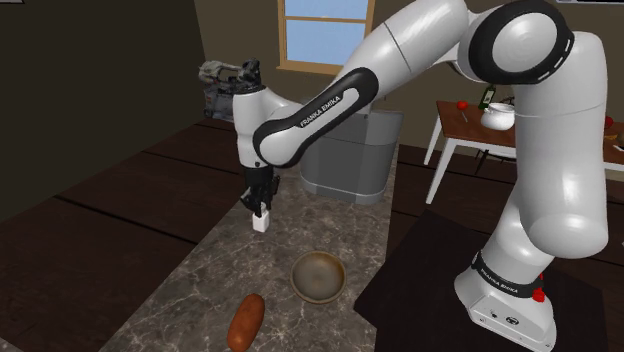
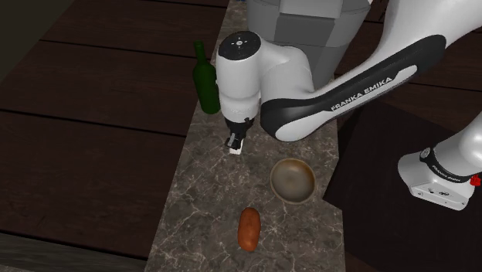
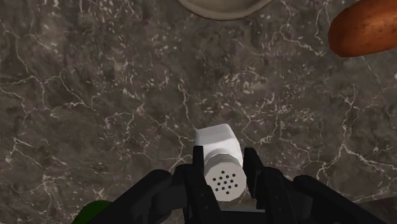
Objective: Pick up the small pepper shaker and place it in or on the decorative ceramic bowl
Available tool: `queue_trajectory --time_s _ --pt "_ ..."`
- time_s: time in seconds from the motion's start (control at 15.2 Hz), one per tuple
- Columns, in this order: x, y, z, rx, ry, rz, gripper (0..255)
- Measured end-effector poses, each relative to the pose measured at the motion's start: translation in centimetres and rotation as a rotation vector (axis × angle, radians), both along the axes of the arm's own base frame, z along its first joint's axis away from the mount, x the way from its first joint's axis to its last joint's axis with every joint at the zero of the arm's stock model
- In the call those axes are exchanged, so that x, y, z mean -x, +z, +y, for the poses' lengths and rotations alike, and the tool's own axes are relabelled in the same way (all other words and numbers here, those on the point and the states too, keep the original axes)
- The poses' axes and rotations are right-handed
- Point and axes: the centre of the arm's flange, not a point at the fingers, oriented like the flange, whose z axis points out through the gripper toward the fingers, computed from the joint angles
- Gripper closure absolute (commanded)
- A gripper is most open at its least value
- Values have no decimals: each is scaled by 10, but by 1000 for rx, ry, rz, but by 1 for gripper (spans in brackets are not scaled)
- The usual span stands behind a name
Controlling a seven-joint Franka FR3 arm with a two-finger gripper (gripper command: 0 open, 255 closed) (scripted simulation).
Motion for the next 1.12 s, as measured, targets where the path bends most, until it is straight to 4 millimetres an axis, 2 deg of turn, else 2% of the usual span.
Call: queue_trajectory --time_s 0.26,0.4,0.92,1.12 --pt "1 19 -1 0 0 0 255" --pt "16 24 -3 0 0 0 255" --pt "114 48 -13 0 1 1 255" --pt "154 51 -18 0 2 0 255"
